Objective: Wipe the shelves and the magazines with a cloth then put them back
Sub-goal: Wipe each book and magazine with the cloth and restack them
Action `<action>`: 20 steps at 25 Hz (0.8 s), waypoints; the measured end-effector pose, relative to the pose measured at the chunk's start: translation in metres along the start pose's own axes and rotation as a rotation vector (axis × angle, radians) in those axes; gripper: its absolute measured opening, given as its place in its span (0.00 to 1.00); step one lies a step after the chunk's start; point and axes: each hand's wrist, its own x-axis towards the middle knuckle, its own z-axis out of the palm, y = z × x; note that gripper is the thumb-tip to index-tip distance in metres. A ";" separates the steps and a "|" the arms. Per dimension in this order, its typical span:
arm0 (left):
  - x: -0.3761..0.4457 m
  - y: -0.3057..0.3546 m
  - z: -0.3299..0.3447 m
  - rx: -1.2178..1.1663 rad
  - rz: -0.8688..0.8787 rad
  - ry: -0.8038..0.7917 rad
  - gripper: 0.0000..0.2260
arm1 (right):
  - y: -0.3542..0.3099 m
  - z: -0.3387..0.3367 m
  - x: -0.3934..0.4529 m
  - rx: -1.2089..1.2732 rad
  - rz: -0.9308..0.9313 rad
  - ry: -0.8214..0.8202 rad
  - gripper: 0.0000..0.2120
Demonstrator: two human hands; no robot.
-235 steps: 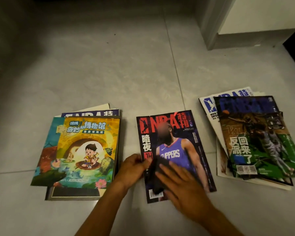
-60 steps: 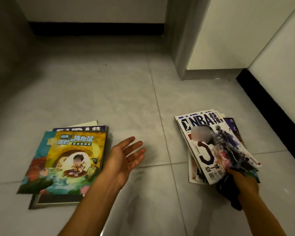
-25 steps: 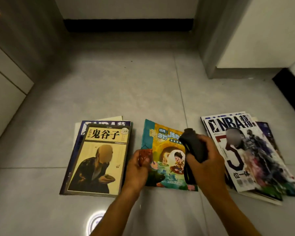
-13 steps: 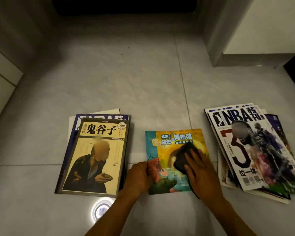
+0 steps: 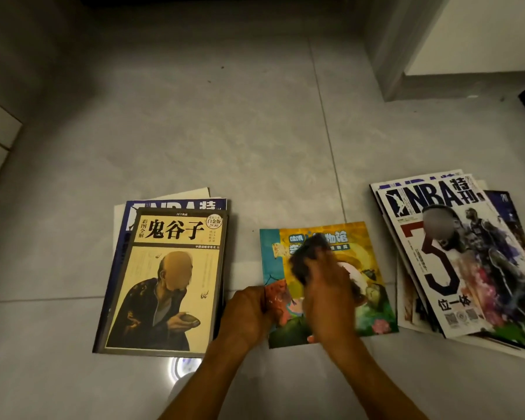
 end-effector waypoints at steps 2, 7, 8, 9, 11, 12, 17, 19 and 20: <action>0.000 0.003 -0.001 0.080 0.021 0.008 0.11 | -0.003 0.011 -0.010 -0.097 -0.412 -0.055 0.38; 0.000 -0.002 -0.001 0.073 0.037 0.041 0.15 | 0.061 -0.027 0.034 0.038 0.018 0.124 0.21; 0.001 -0.005 0.000 0.090 0.032 0.044 0.14 | 0.043 -0.023 0.034 0.102 0.159 0.137 0.16; 0.003 -0.007 0.001 0.098 0.027 0.042 0.13 | 0.016 -0.018 0.031 0.150 0.194 0.116 0.12; 0.005 -0.007 0.003 0.122 0.019 0.032 0.10 | -0.025 -0.001 0.018 0.104 -0.055 0.015 0.09; 0.006 -0.007 0.003 0.144 0.022 0.031 0.09 | -0.026 0.005 0.016 0.068 -0.215 -0.016 0.10; 0.004 -0.006 0.004 0.078 0.063 0.064 0.14 | 0.053 -0.027 0.051 0.164 0.129 0.059 0.10; 0.002 -0.006 0.006 0.075 0.057 0.076 0.15 | 0.029 -0.013 0.050 0.143 0.205 0.104 0.10; 0.002 -0.006 0.007 0.077 0.043 0.073 0.15 | 0.006 -0.004 0.045 0.152 0.142 0.075 0.13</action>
